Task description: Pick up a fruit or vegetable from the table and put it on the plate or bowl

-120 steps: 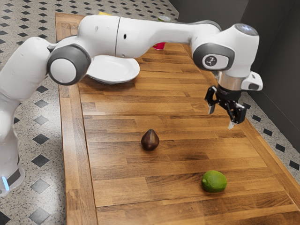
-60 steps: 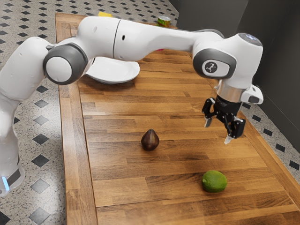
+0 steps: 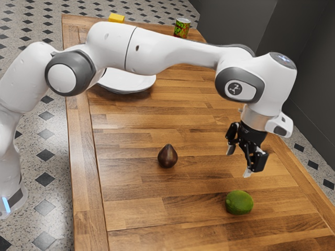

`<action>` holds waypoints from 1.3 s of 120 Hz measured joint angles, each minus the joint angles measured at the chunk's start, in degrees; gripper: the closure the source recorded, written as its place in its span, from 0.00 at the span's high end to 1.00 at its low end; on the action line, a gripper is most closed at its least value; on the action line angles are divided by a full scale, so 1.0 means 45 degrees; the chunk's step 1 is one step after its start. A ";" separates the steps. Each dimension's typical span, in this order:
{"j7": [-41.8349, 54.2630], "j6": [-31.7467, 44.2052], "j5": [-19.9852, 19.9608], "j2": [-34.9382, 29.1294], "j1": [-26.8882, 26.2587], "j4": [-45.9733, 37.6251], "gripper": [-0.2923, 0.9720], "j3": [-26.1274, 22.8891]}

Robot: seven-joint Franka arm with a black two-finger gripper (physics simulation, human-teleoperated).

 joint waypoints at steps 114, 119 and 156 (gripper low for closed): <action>0.1490 0.2210 -0.0146 -0.1013 -0.0481 -0.2641 0.77 -0.0287; 0.1474 0.2289 -0.0072 -0.0653 -0.0500 -0.2108 0.77 -0.0281; 0.1386 0.2007 0.1544 0.0875 -0.0797 -0.0121 0.77 -0.0192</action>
